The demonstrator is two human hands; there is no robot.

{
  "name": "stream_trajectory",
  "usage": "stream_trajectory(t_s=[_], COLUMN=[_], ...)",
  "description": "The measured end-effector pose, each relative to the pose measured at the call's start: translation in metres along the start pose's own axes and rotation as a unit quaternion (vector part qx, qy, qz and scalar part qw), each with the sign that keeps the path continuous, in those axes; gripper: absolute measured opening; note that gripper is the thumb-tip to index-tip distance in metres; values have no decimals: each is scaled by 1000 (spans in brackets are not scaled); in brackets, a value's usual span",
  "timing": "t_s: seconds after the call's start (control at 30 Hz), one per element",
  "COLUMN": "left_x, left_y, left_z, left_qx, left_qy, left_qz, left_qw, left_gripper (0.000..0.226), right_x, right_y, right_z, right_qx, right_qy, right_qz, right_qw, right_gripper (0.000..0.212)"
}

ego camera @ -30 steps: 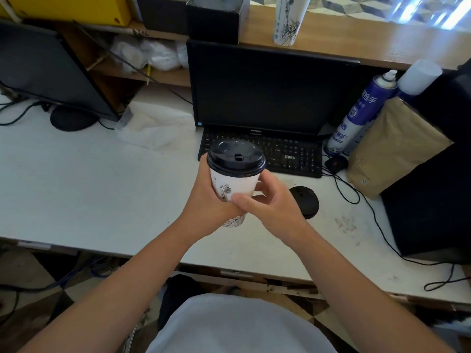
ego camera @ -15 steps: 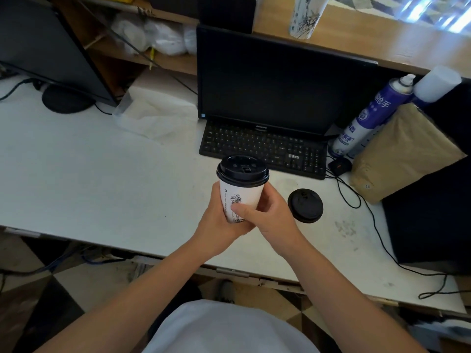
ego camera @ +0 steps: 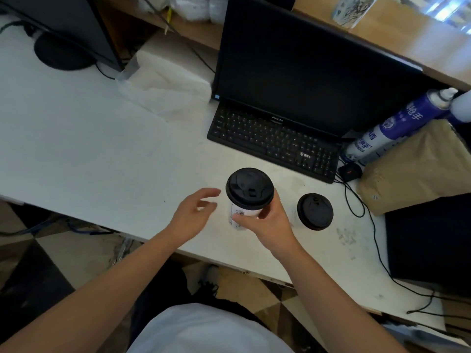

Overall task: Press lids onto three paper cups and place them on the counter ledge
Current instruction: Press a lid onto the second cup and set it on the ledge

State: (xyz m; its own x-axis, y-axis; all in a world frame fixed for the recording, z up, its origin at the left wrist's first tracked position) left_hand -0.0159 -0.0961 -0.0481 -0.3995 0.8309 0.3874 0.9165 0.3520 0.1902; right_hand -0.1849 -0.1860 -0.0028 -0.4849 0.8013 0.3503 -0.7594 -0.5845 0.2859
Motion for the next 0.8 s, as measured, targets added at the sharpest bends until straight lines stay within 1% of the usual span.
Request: stream_trajectory(t_s=[0.07, 0.1, 0.17, 0.3, 0.43, 0.57, 0.6, 0.67, 0.73, 0.8], left_x=[1, 1, 2, 2, 1, -1, -2, -3, -5, -7], left_y=[-4, -7, -13, -24, -27, -29, -30, -30, -31, -31], left_z=[-10, -15, -20, -16, -8, -3, -3, -4, -5, -4], left_qx=[89, 113, 139, 198, 204, 188, 186, 181, 174, 171], left_qy=[27, 35, 44, 57, 45, 46, 43, 38, 37, 47], left_qz=[-17, -21, -33, -44, -45, -31, -29, -30, -32, -38], left_qw=[996, 993, 989, 978, 977, 981, 981, 982, 984, 983], left_gripper=[30, 30, 33, 37, 31, 32, 32, 31, 32, 31], right_x=[-8, -12, -19, -28, -29, -27, -26, -23, -18, -15], right_y=[-7, -11, -18, -26, -31, -33, -32, -31, -27, -18], right_z=[-10, -15, -26, -42, -50, -62, -63, -62, -61, -62], right_qx=[7, 7, 3, -5, 4, 30, 16, -66, -186, -270], right_qy=[-3, -2, 0, 2, -16, -38, -47, -71, -127, -166], right_qz=[0, 0, 0, -6, 0, 13, 22, 44, 49, 36], right_qw=[1000, 1000, 1000, 1000, 1000, 999, 999, 994, 973, 948], right_gripper=[78, 80, 84, 82, 81, 80, 80, 83, 82, 74])
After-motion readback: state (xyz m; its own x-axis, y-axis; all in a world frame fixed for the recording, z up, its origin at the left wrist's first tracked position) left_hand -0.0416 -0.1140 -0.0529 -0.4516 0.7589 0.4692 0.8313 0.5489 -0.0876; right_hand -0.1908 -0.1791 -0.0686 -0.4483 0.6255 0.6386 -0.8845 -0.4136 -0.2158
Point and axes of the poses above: each hand's wrist, its own x-axis away from the middle knuckle, its own y-axis out of the back of the hand, z = x × y, the point moved 6 cm from there along -x, towards the middle knuckle, and after that the axes turned 4 degrees about x, right-handed, at the moved point
